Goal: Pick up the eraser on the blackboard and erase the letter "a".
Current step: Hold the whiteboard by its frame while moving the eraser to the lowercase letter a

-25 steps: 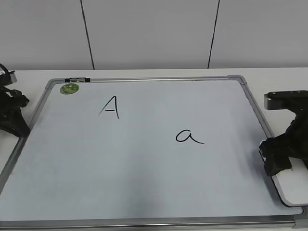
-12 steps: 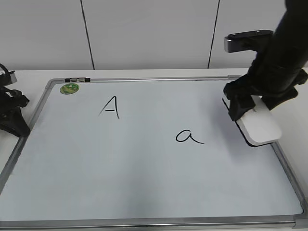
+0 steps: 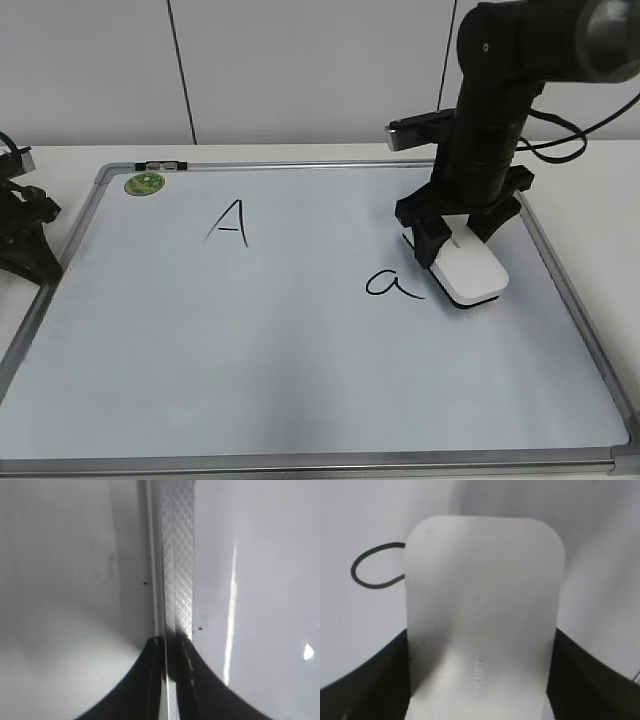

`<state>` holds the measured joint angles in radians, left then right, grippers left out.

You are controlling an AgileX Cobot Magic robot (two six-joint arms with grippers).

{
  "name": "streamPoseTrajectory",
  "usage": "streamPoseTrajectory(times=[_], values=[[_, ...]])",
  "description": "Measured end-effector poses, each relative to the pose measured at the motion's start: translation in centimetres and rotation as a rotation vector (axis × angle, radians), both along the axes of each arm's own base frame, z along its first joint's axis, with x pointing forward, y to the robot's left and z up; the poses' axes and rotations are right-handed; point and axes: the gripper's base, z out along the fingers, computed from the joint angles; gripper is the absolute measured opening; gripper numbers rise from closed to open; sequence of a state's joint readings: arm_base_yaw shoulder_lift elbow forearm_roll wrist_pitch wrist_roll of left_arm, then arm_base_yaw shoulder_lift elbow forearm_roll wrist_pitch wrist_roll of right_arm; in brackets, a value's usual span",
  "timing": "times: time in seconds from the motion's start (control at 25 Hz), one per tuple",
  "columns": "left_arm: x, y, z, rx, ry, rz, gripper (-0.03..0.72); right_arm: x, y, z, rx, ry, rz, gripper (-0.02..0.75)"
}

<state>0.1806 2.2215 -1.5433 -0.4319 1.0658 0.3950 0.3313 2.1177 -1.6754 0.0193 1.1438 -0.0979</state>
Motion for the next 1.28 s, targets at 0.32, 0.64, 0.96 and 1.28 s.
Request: streamPoseTrajectory(times=[0.32,0.64,0.96,1.28], values=[[0.0,0.0,0.0,0.0,0.0,0.0,0.039,1.5,0.7,-3.2,0.008,0.049,0.006,0.537],[0.0,0.0,0.0,0.002,0.0,-0.001,0.043,1.6,1.0,-3.5,0.02,0.068,0.012,0.537],[0.0,0.0,0.0,0.002,0.0,-0.001,0.044,0.3,4.4,-3.7,0.015,0.072,0.114,0.537],[0.0,0.0,0.0,0.004,0.001,-0.003,0.044,-2.2,9.4,-3.7,0.002,0.085,0.255,0.537]])
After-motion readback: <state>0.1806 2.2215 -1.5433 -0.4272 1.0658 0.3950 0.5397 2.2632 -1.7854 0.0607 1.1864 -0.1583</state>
